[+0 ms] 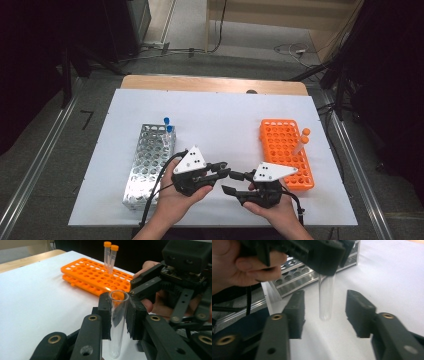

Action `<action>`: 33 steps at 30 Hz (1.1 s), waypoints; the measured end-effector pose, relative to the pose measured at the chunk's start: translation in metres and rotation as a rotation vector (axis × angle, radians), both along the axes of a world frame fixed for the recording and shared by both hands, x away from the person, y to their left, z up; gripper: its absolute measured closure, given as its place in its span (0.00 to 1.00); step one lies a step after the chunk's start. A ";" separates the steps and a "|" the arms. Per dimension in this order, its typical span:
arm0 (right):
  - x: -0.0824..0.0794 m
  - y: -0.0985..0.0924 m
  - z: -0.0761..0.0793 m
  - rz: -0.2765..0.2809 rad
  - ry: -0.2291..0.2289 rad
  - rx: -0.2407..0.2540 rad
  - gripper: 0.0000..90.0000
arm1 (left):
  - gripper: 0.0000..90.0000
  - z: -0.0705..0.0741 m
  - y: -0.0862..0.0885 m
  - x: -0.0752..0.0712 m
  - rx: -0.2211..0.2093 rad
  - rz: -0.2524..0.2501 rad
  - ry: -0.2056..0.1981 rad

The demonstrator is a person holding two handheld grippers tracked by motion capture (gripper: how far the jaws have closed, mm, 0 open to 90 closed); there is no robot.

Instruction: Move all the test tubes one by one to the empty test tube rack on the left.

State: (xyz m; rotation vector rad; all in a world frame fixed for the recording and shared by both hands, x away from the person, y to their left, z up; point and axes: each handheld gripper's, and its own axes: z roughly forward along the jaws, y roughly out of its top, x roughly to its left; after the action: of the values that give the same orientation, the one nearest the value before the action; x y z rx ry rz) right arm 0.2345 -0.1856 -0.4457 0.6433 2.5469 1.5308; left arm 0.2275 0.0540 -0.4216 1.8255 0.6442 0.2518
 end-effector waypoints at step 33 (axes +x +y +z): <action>0.025 -0.081 0.003 -0.126 0.017 0.048 0.00 | 0.85 0.016 0.095 0.020 -0.053 0.270 -0.029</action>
State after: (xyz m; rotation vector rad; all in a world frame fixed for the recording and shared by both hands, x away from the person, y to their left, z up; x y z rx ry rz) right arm 0.2597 -0.2663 -0.4424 0.8095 2.4365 1.5552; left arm 0.2476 0.1490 -0.4053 1.6799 0.8692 0.4357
